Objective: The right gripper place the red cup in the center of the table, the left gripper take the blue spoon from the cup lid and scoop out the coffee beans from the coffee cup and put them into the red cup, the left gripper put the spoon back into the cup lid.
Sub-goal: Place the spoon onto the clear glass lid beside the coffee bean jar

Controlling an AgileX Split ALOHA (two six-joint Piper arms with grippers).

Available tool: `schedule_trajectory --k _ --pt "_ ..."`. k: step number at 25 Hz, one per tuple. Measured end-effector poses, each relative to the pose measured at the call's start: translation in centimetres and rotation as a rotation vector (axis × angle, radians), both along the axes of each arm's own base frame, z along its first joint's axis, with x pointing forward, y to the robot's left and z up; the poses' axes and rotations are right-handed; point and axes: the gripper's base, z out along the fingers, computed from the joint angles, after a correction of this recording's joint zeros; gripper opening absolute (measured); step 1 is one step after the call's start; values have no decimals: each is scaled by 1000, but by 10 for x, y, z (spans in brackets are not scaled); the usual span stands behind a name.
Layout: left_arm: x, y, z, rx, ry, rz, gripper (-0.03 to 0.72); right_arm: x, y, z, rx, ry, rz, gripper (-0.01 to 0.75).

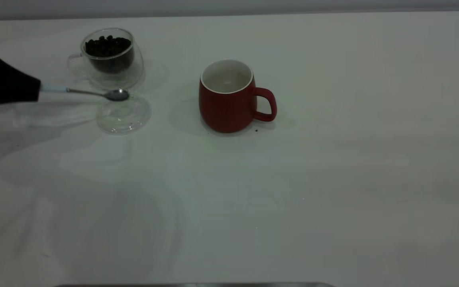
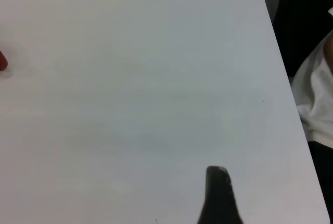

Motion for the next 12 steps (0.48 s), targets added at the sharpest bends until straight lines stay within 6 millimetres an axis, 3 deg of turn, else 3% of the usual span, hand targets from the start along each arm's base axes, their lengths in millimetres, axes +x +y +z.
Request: schedule_trajectory --k 4,12 --pt "1 -4 -8 12 -8 7 126 0 0 0 0 0 0 573" --pt "13 -33 -14 95 -41 -36 126 0 0 0 0 0 0 573"
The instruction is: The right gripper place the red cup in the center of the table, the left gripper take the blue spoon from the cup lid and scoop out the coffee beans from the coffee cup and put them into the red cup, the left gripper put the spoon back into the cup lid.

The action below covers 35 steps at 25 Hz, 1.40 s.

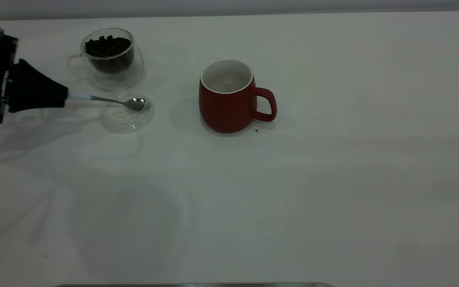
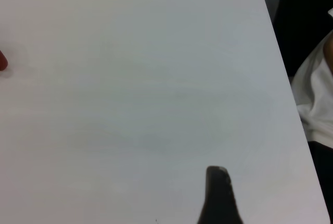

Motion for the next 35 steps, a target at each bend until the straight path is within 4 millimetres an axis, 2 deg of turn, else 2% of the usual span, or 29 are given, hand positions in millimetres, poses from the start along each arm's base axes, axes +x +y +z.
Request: schedule_trajectory --k 11,13,15,23,27,31,35 --pt "4 -10 -1 17 -8 -8 128 0 0 0 0 0 0 573" --pt "4 -10 -1 22 -8 -6 155 0 0 0 0 0 0 573" --pt "4 -9 -2 34 -9 -6 211 0 0 0 0 0 0 573" --pt "4 -7 -3 66 -33 -35 546 0 0 0 0 0 0 573" --pt "11 0 1 141 -19 -108 601 0 0 0 0 0 0 573" --pt "23 13 15 256 29 -165 595 0 0 0 0 0 0 573" --pt "39 27 59 368 44 -203 593 0 0 0 0 0 0 573"
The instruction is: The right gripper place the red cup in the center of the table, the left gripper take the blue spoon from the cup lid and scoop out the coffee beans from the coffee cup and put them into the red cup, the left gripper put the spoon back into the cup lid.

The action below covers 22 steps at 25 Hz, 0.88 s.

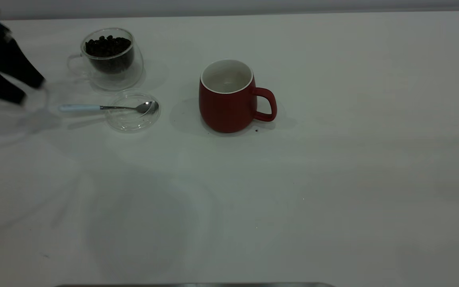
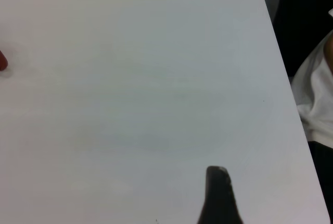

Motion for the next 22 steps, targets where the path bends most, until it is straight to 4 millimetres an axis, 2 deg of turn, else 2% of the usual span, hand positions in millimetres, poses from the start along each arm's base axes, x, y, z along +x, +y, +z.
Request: schedule_trajectory --k 5,9,13,17,22 --pt "9 16 78 157 3 -24 589 0 0 0 0 0 0 573" --pt "5 24 134 295 -39 22 587 0 0 0 0 0 0 573" --pt "-6 22 184 342 -122 81 587 0 0 0 0 0 0 573" --pt "-23 11 233 385 -219 101 587 0 0 0 0 0 0 573" --pt "-61 -27 290 416 -331 85 587 0 0 0 0 0 0 573"
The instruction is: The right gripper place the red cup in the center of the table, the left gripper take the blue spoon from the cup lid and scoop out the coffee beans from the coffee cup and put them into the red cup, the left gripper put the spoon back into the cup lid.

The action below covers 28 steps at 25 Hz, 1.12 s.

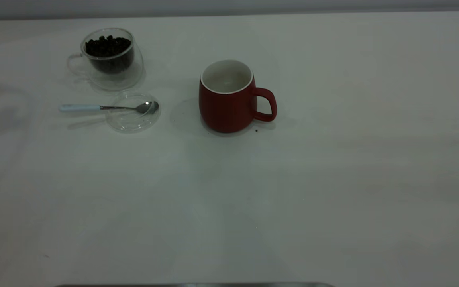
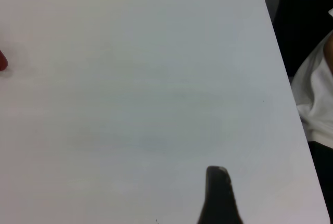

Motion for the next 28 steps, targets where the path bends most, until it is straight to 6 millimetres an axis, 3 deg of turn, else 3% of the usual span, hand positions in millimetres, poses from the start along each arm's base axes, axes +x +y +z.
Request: schedule_trajectory --k 4,8,12,15,21,28 --pt "-41 -44 26 7 -52 -100 587 0 0 0 0 0 0 573" --pt "-88 -89 38 0 -85 -240 587 0 0 0 0 0 0 573" --pt "-136 -113 39 24 -96 -323 587 0 0 0 0 0 0 573" --pt "-170 -110 35 60 -104 -292 587 0 0 0 0 0 0 573" --pt "-232 -83 25 171 -166 -125 587 0 0 0 0 0 0 573" --pt "-288 -67 -8 173 -209 -27 587 0 0 0 0 0 0 573"
